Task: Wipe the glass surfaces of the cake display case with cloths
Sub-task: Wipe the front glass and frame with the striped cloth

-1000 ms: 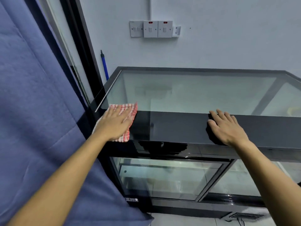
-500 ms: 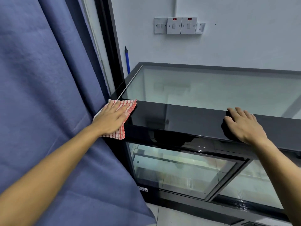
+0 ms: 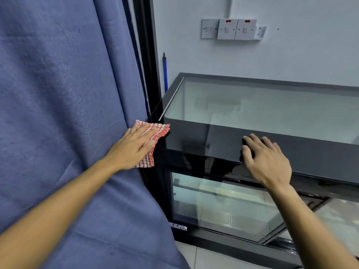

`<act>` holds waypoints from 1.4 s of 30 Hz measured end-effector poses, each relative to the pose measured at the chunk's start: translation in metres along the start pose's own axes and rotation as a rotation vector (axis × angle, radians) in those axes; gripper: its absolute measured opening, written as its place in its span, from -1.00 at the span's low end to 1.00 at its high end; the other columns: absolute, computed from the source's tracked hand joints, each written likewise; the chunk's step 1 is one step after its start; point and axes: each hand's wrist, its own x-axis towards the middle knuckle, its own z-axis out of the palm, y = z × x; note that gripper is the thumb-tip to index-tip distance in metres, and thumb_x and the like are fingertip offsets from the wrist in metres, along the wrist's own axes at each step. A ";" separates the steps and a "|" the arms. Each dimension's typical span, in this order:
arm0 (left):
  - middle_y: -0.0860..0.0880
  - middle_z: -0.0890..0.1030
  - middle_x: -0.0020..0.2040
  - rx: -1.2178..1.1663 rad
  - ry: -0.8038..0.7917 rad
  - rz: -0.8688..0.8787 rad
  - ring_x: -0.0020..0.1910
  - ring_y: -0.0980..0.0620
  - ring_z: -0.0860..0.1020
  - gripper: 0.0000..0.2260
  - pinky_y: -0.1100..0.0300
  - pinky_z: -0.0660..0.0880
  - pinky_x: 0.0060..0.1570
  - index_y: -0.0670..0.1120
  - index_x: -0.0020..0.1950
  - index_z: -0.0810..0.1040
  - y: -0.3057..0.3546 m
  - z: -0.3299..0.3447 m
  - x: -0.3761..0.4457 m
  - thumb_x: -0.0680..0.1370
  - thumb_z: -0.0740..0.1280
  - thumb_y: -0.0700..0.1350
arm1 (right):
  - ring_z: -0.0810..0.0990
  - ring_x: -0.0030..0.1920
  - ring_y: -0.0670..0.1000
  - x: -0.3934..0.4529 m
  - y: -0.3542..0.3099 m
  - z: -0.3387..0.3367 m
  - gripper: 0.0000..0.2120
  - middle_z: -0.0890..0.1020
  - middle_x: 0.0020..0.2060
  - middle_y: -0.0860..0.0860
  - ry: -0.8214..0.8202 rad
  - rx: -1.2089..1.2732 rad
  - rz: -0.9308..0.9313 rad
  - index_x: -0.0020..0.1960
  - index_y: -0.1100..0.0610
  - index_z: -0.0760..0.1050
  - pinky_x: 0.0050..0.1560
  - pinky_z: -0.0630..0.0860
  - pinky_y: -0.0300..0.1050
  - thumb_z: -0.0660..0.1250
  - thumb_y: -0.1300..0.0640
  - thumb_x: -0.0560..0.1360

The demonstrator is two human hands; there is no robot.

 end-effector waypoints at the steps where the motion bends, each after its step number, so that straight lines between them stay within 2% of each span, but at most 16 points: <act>1: 0.11 -0.07 0.70 0.026 0.020 0.012 0.67 0.08 -0.24 -0.49 0.03 -0.21 0.64 0.28 0.68 -0.01 -0.004 0.003 0.001 0.71 -0.10 0.25 | 0.29 0.56 0.09 0.000 -0.003 0.002 -0.56 0.39 0.55 -0.12 0.014 -0.026 0.042 0.51 -0.11 0.41 0.51 0.28 0.13 0.05 -0.13 0.68; 4: 0.03 0.00 0.71 0.115 0.069 0.080 0.69 -0.01 -0.15 -0.47 0.09 -0.27 0.61 0.18 0.70 0.05 -0.007 0.008 0.006 0.72 -0.10 0.24 | 0.26 0.59 0.08 0.001 -0.001 0.002 -0.57 0.36 0.56 -0.15 0.011 -0.045 0.116 0.52 -0.15 0.38 0.49 0.31 0.14 0.08 -0.12 0.67; 8: -0.01 0.17 0.68 0.053 0.076 0.161 0.69 -0.08 0.01 -0.38 -0.02 -0.11 0.66 0.05 0.63 0.28 -0.002 0.003 0.022 0.63 -0.04 0.29 | 0.27 0.57 0.03 0.001 -0.007 -0.003 -0.59 0.36 0.55 -0.18 0.002 -0.049 0.119 0.50 -0.17 0.40 0.47 0.32 0.13 0.08 -0.10 0.68; 11: -0.03 0.24 0.66 0.008 0.080 0.121 0.66 -0.13 0.11 -0.39 -0.08 -0.03 0.65 0.04 0.57 0.30 0.001 0.007 0.031 0.62 -0.01 0.33 | 0.23 0.59 0.01 -0.001 -0.008 -0.004 -0.58 0.32 0.58 -0.20 -0.016 -0.054 0.132 0.52 -0.20 0.37 0.54 0.22 0.09 0.05 -0.11 0.68; 15: -0.10 0.40 0.58 0.163 0.313 0.091 0.56 -0.21 0.33 -0.38 -0.17 0.16 0.59 -0.06 0.56 0.41 0.014 0.029 0.027 0.67 -0.01 0.28 | 0.23 0.60 0.03 0.000 -0.007 0.000 -0.56 0.32 0.58 -0.18 -0.015 -0.092 0.124 0.53 -0.18 0.38 0.59 0.16 0.06 0.01 -0.11 0.69; 18: -0.05 0.55 0.45 0.133 0.589 0.170 0.42 -0.16 0.50 -0.46 -0.15 0.35 0.43 -0.07 0.41 0.58 0.020 0.048 0.018 0.67 0.05 0.22 | 0.38 0.53 0.07 -0.005 -0.010 0.010 -0.48 0.47 0.50 -0.12 0.142 -0.095 0.069 0.44 -0.10 0.50 0.55 0.28 0.10 -0.07 -0.12 0.64; 20: -0.05 0.59 0.40 0.137 0.729 0.243 0.36 -0.18 0.54 -0.49 -0.16 0.33 0.38 -0.08 0.36 0.62 0.017 0.064 0.017 0.65 0.08 0.17 | 0.42 0.51 0.09 -0.015 -0.019 0.022 -0.48 0.52 0.47 -0.06 0.257 -0.016 -0.005 0.44 -0.02 0.53 0.56 0.28 0.12 -0.04 -0.10 0.65; 23: -0.15 0.45 0.51 0.167 0.902 0.250 0.48 -0.29 0.39 -0.44 -0.23 0.15 0.55 -0.15 0.49 0.46 0.009 0.100 0.018 0.61 0.13 0.15 | 0.32 0.58 0.15 -0.037 -0.046 0.057 -0.51 0.41 0.55 0.06 0.414 0.021 -0.282 0.52 0.08 0.44 0.62 0.12 0.15 0.08 -0.03 0.66; 25: -0.14 0.16 0.67 0.194 0.970 0.247 0.64 -0.28 0.12 -0.34 -0.23 -0.05 0.62 -0.13 0.65 0.17 0.001 0.126 0.025 0.61 0.14 0.15 | 0.13 0.65 0.17 -0.047 -0.060 0.091 -0.44 0.21 0.64 0.11 0.489 -0.077 -0.419 0.62 0.10 0.28 0.65 -0.01 0.17 0.13 -0.03 0.65; 27: -0.08 -0.14 0.72 0.222 1.004 0.274 0.68 -0.20 -0.14 -0.24 -0.19 -0.16 0.63 -0.08 0.72 -0.12 -0.004 0.146 0.028 0.61 0.13 0.15 | -0.06 0.67 0.19 -0.047 -0.063 0.125 -0.34 0.02 0.67 0.14 0.563 -0.215 -0.454 0.67 0.11 0.11 0.65 -0.12 0.20 0.16 -0.09 0.65; 29: -0.07 -0.26 0.70 0.246 1.019 0.316 0.67 -0.17 -0.23 -0.24 -0.17 -0.22 0.63 -0.06 0.70 -0.22 -0.009 0.155 0.029 0.62 0.10 0.13 | -0.18 0.66 0.17 -0.035 -0.058 0.143 -0.29 -0.08 0.67 0.16 0.654 -0.316 -0.457 0.68 0.12 0.02 0.64 -0.18 0.19 0.18 -0.12 0.65; 32: -0.03 -0.19 0.71 0.219 1.041 0.399 0.68 -0.13 -0.19 -0.36 -0.11 -0.23 0.64 -0.02 0.71 -0.12 -0.015 0.149 0.028 0.67 0.05 0.02 | -0.23 0.65 0.17 -0.021 -0.052 0.154 -0.27 -0.10 0.64 0.18 0.770 -0.383 -0.485 0.68 0.14 -0.01 0.64 -0.21 0.19 0.17 -0.13 0.65; 35: -0.08 -0.06 0.70 0.150 1.126 0.378 0.69 -0.13 -0.13 -0.45 -0.10 -0.19 0.64 -0.07 0.70 0.03 -0.016 0.142 0.035 0.70 0.05 -0.07 | -0.14 0.64 0.19 -0.011 -0.053 0.165 -0.28 -0.01 0.64 0.21 0.886 -0.394 -0.511 0.68 0.18 0.04 0.64 -0.17 0.22 0.15 -0.15 0.65; 39: -0.15 -0.08 0.69 0.218 1.180 0.370 0.68 -0.20 -0.13 -0.39 -0.13 -0.19 0.64 -0.02 0.71 -0.10 -0.029 0.183 0.040 0.69 0.07 -0.05 | -0.01 0.65 0.23 -0.003 -0.051 0.174 -0.30 0.08 0.65 0.22 1.017 -0.393 -0.533 0.67 0.20 0.05 0.64 -0.06 0.24 0.09 -0.16 0.67; 42: -0.16 -0.06 0.69 0.295 1.160 0.400 0.68 -0.20 -0.12 -0.39 -0.11 -0.18 0.65 -0.02 0.71 -0.11 -0.041 0.200 0.038 0.69 0.06 -0.03 | 0.01 0.66 0.24 -0.002 -0.051 0.177 -0.31 0.05 0.66 0.21 1.065 -0.361 -0.559 0.68 0.21 0.03 0.65 -0.10 0.20 0.08 -0.14 0.68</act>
